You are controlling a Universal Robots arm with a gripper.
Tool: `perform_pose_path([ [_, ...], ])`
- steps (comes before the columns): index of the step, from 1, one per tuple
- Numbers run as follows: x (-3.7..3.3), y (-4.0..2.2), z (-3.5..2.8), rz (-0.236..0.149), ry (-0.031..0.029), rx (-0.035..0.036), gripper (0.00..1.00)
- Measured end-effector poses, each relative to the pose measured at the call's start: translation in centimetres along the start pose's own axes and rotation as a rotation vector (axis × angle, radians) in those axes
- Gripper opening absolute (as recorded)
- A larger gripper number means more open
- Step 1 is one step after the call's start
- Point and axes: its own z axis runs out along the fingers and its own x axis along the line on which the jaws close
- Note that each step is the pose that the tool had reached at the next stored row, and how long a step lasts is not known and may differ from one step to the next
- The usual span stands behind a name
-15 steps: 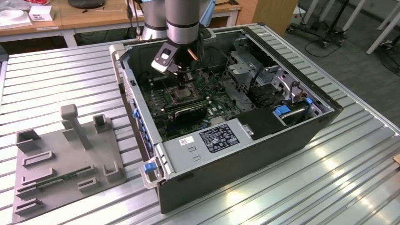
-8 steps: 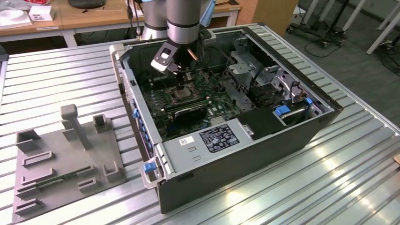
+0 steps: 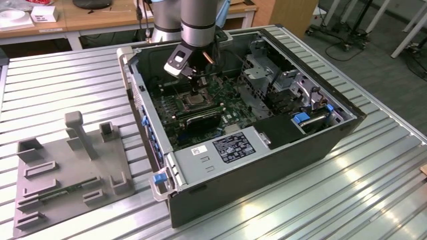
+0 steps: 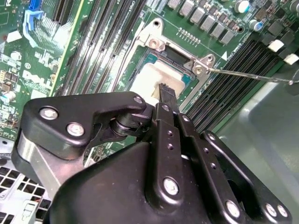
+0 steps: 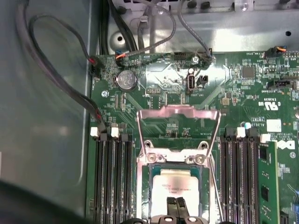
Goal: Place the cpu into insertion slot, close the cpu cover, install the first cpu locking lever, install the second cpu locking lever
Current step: 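Place the cpu into insertion slot, then close the cpu cover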
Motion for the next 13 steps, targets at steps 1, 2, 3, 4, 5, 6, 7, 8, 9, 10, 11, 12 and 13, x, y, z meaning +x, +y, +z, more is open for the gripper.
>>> perform_pose_path([
  [1, 0.00, 0.06, 0.00, 0.000, 0.0000, 0.0000, 0.11],
  [2, 0.00, 0.07, 0.00, 0.000, 0.0000, 0.0000, 0.11],
  [3, 0.00, 0.07, 0.00, -0.001, 0.0000, 0.0000, 0.11],
  [4, 0.00, 0.08, 0.00, -0.002, 0.0003, -0.0004, 0.11],
  [5, 0.00, 0.08, 0.00, -0.003, 0.0009, -0.0026, 0.11],
  [6, 0.00, 0.07, 0.00, -0.005, 0.0014, -0.0064, 0.11],
  [7, 0.00, 0.08, 0.01, -0.007, 0.0018, -0.0093, 0.11],
  [8, 0.00, 0.08, 0.01, -0.008, 0.0020, -0.0108, 0.11],
  [9, 0.00, 0.08, 0.01, -0.008, 0.0020, -0.0109, 0.11],
  [10, 0.00, 0.07, 0.01, -0.013, 0.0020, -0.0108, 0.11],
  [11, 0.00, 0.22, 0.01, -0.014, 0.0021, -0.0108, 0.11],
  [12, 0.00, 0.22, 0.01, -0.014, 0.0020, -0.0107, 0.11],
  [13, 0.00, 0.23, 0.01, -0.014, 0.0020, -0.0108, 0.11],
])
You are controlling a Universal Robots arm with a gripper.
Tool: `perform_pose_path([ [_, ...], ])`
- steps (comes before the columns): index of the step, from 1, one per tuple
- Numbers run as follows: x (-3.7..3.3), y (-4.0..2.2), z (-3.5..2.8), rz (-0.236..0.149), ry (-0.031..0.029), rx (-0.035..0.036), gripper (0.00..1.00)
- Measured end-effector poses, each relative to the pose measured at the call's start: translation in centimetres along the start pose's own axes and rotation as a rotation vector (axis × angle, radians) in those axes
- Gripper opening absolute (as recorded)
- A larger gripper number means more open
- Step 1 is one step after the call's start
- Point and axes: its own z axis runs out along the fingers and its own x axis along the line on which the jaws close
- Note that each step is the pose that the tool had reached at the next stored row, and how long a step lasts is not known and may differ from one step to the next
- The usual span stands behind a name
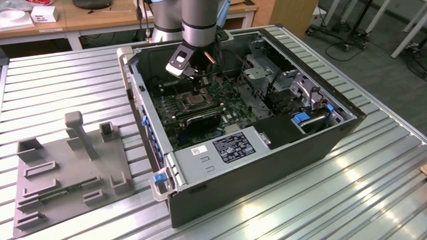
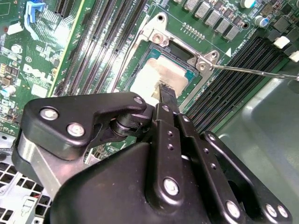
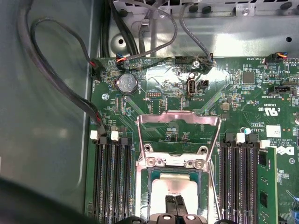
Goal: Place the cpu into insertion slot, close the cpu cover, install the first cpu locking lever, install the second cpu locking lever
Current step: 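Close the cpu cover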
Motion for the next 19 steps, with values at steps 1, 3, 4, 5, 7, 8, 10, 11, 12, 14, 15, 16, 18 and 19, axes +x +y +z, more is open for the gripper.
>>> perform_pose_path([
  [1, 0.00, 0.00, 0.00, 0.000, 0.0000, 0.0000, 0.11],
  [3, 0.00, 0.00, 0.00, 0.000, 0.0000, 0.0000, 0.11],
  [4, 0.01, 0.01, -0.02, 0.000, 0.0000, 0.0000, 0.11],
  [5, 0.00, 0.01, -0.06, 0.000, -0.0003, 0.0001, 0.11],
  [7, 0.00, 0.01, -0.18, 0.000, -0.0001, 0.0000, 0.11],
  [8, 0.01, 0.01, -0.26, 0.000, -0.0001, 0.0000, 0.11],
  [10, 0.01, 0.02, -0.46, 0.000, -0.0001, 0.0001, 0.11],
  [11, 0.02, 0.03, -0.57, 0.000, 0.0000, 0.0000, 0.11],
  [12, 0.02, 0.03, -0.71, 0.000, 0.0001, 0.0000, 0.11],
  [14, 0.03, 0.04, -0.86, 0.000, 0.0000, 0.0000, 0.11],
  [15, 0.03, 0.04, -0.86, 0.000, 0.0002, -0.0001, 0.11],
  [16, 0.03, 0.04, -0.86, 0.000, 0.0003, -0.0002, 0.11],
  [18, 0.03, 0.04, -0.87, 0.000, 0.0001, 0.0000, 0.11],
  [19, 0.03, 0.04, -0.88, 0.000, 0.0000, 0.0000, 0.11],
])
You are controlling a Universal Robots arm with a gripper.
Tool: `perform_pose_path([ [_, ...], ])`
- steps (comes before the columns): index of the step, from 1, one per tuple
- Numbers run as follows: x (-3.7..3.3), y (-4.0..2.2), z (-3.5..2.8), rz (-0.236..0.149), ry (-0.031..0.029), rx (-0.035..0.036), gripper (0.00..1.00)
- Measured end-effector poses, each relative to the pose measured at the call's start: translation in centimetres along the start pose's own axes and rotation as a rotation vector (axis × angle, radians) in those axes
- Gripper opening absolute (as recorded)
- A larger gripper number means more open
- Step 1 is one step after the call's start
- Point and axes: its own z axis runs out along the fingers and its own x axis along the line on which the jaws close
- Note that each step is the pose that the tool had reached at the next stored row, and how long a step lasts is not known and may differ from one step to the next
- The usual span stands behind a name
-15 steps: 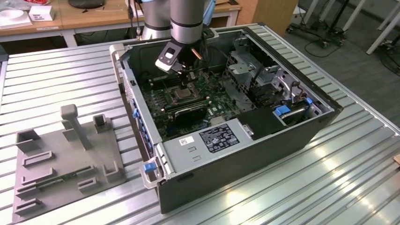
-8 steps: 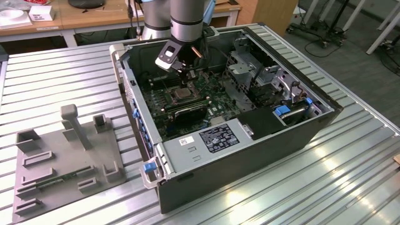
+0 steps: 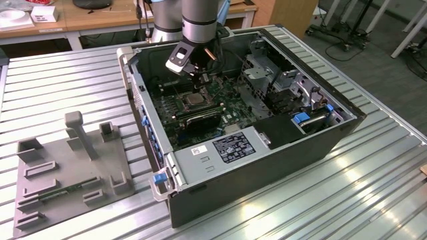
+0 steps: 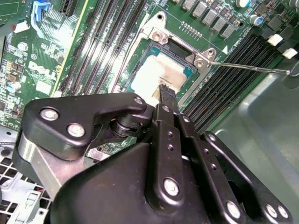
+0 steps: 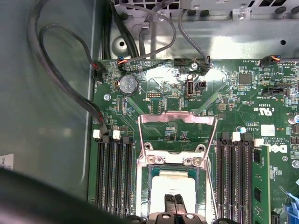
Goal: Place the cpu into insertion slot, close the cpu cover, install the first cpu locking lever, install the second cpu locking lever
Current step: 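Close the cpu cover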
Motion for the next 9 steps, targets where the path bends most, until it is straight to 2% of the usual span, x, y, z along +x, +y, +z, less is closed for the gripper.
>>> perform_pose_path([
  [9, 0.00, 0.01, -0.18, 0.000, -0.0002, 0.0001, 0.11],
])
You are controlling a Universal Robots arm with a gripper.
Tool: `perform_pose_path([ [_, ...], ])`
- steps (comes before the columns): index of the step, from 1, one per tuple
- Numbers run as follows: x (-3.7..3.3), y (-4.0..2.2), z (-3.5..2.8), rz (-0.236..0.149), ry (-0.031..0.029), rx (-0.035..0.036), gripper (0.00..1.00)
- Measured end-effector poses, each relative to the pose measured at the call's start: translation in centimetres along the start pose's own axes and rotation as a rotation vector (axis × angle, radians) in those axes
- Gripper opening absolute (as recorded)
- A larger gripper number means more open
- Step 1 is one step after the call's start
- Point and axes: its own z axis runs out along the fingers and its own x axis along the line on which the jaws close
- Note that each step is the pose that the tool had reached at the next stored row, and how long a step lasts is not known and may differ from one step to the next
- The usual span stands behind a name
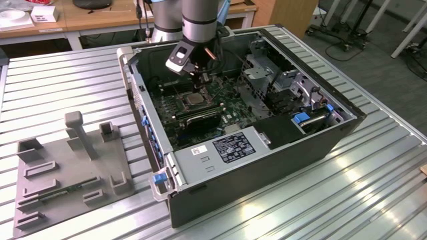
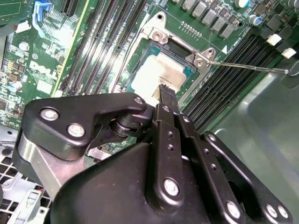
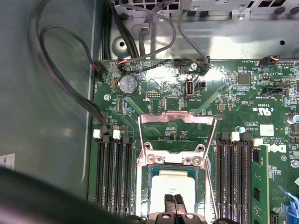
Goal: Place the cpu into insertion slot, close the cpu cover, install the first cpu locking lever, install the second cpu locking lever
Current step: 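Close the cpu cover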
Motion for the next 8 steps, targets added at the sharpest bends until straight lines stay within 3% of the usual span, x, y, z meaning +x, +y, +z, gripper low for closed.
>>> perform_pose_path([
  [8, 0.04, 0.05, -1.11, 0.000, 0.0001, 0.0000, 0.11],
])
